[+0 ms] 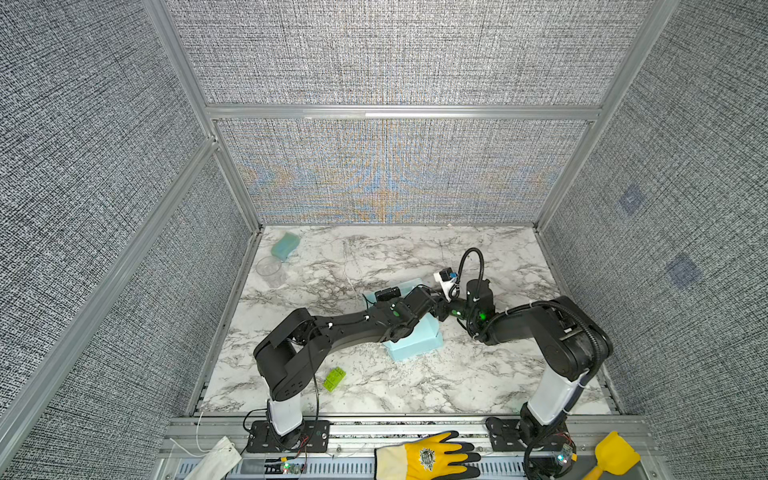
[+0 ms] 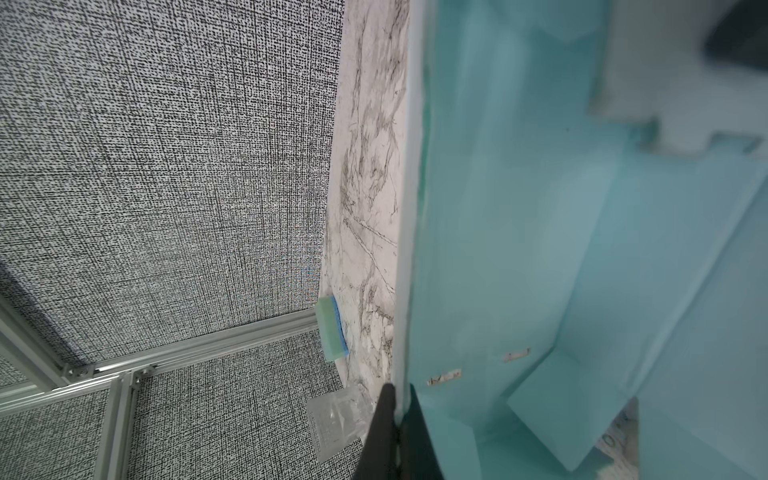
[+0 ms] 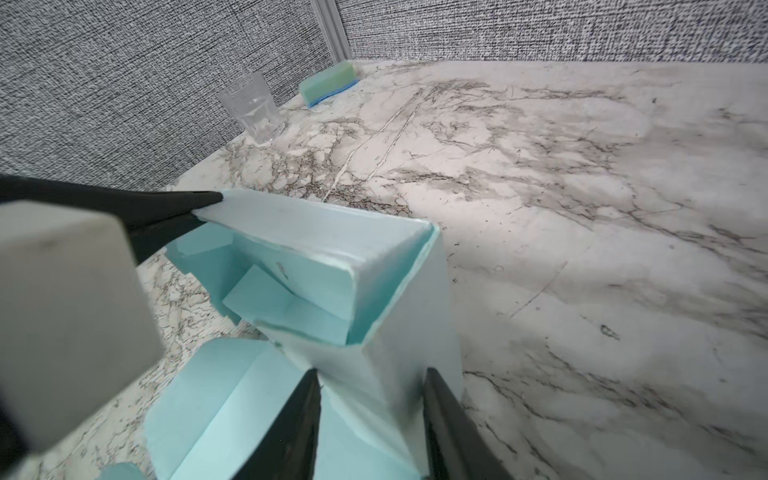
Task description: Fold the paper box
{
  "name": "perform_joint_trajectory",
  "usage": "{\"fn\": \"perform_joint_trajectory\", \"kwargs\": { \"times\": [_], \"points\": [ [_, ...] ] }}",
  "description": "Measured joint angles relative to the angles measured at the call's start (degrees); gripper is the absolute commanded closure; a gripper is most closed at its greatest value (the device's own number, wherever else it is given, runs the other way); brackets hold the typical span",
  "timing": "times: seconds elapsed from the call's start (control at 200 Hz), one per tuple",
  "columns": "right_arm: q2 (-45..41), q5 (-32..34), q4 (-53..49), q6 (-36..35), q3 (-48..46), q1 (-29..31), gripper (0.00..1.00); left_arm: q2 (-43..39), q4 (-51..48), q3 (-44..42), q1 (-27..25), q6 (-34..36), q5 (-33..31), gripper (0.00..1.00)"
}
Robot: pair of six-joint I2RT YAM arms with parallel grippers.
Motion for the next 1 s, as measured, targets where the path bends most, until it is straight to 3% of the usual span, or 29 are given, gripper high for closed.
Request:
{"fn": "perform_joint_trajectory", "kwargs": {
  "times": [0.415,1.001],
  "points": [
    [-1.2,6.5,0.0,-2.5,0.2,1.0,0.57,-0.2,0.1,0.0,-0.1,-0.3,-0.1,1.0],
    [-0.4,7.8,-1.9,-4.4,2.1,2.5,0.52,-0.2,-0.1,0.1,-0.1,-1.0,0.2,1.0]
  ]
}}
